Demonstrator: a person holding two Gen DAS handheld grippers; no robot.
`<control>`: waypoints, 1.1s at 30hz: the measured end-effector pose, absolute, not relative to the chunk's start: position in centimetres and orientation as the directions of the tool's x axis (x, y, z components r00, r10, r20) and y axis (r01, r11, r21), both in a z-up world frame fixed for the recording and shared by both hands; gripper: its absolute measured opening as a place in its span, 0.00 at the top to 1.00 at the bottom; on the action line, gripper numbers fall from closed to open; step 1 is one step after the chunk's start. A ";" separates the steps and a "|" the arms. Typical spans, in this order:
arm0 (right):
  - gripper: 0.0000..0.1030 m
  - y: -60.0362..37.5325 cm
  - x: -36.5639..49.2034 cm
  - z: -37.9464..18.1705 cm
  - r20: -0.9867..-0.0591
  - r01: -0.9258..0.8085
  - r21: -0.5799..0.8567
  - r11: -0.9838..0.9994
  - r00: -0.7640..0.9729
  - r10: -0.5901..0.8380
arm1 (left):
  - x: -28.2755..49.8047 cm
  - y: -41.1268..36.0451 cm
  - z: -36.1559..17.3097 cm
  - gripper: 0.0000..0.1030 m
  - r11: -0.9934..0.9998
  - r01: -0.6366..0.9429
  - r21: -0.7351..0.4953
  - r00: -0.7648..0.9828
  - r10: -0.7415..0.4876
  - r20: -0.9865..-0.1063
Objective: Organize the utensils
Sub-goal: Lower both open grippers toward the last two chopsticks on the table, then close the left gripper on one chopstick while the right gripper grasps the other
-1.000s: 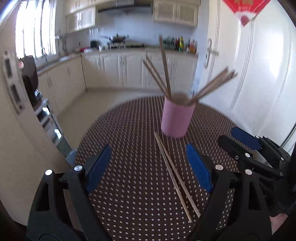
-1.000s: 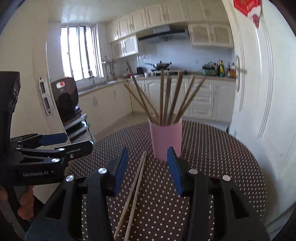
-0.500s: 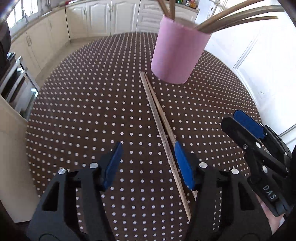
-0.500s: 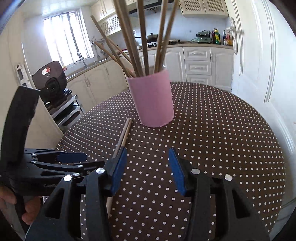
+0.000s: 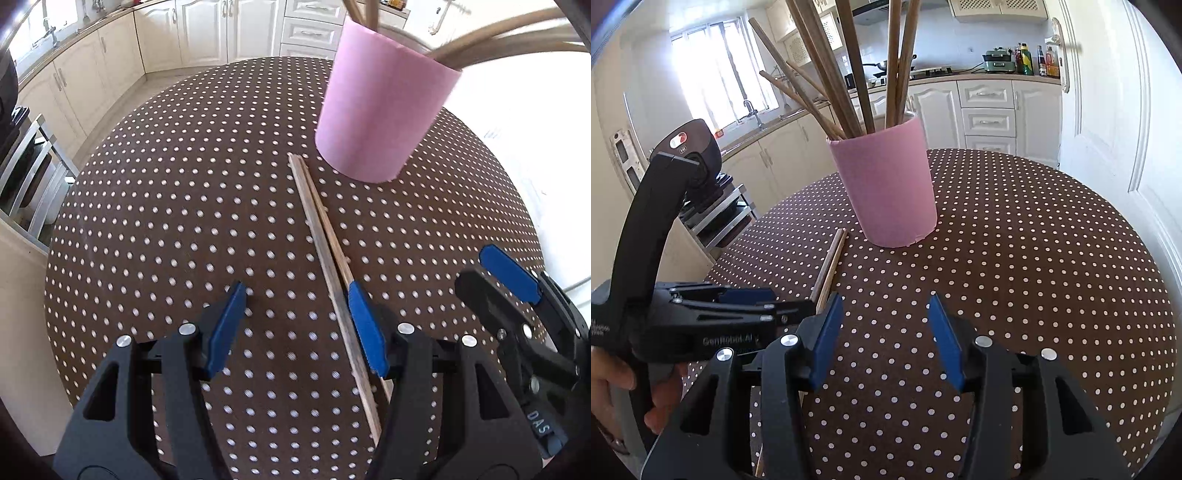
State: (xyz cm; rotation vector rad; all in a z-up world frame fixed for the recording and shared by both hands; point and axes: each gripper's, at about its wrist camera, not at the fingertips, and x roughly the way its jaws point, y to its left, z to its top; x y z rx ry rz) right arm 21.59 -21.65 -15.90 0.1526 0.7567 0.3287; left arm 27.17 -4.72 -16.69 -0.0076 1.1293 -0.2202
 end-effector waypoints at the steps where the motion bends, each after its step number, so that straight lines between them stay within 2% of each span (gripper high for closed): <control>1: 0.55 -21.7 21.7 -15.9 -0.649 -0.236 0.252 0.938 0.678 0.345 | 28.1 -4.8 -16.7 0.44 0.979 0.169 -0.117 0.405 -0.177 -0.897; 15: 0.54 -21.3 22.9 -15.8 -0.661 -0.230 0.265 0.936 0.664 0.350 | 33.6 -7.5 -16.7 0.44 0.986 0.162 -0.024 0.399 -0.087 -0.913; 16: 0.54 -21.2 23.0 -15.8 -0.663 -0.231 0.263 0.937 0.662 0.350 | 34.0 -7.7 -16.6 0.51 0.986 0.166 -0.013 0.406 -0.080 -0.911; 17: 0.54 -21.2 23.2 -15.8 -0.666 -0.232 0.261 0.937 0.659 0.349 | 34.5 -7.8 -16.5 0.62 0.986 0.167 -0.008 0.411 -0.077 -0.908; 22: 0.54 -20.0 24.2 -15.8 -0.691 -0.246 0.257 0.935 0.629 0.356 | 36.1 -6.4 -16.3 0.85 0.982 0.184 -0.040 0.407 -0.113 -0.906; 30: 0.54 -15.8 26.3 -16.7 -0.762 -0.306 0.192 0.933 0.552 0.338 | 35.8 -4.1 -17.0 0.93 0.976 0.212 -0.054 0.407 -0.139 -0.903; 33: 0.59 -14.1 27.1 -17.1 -0.790 -0.323 0.140 0.936 0.533 0.302 | 35.7 -3.8 -17.2 0.93 0.975 0.216 -0.060 0.409 -0.146 -0.901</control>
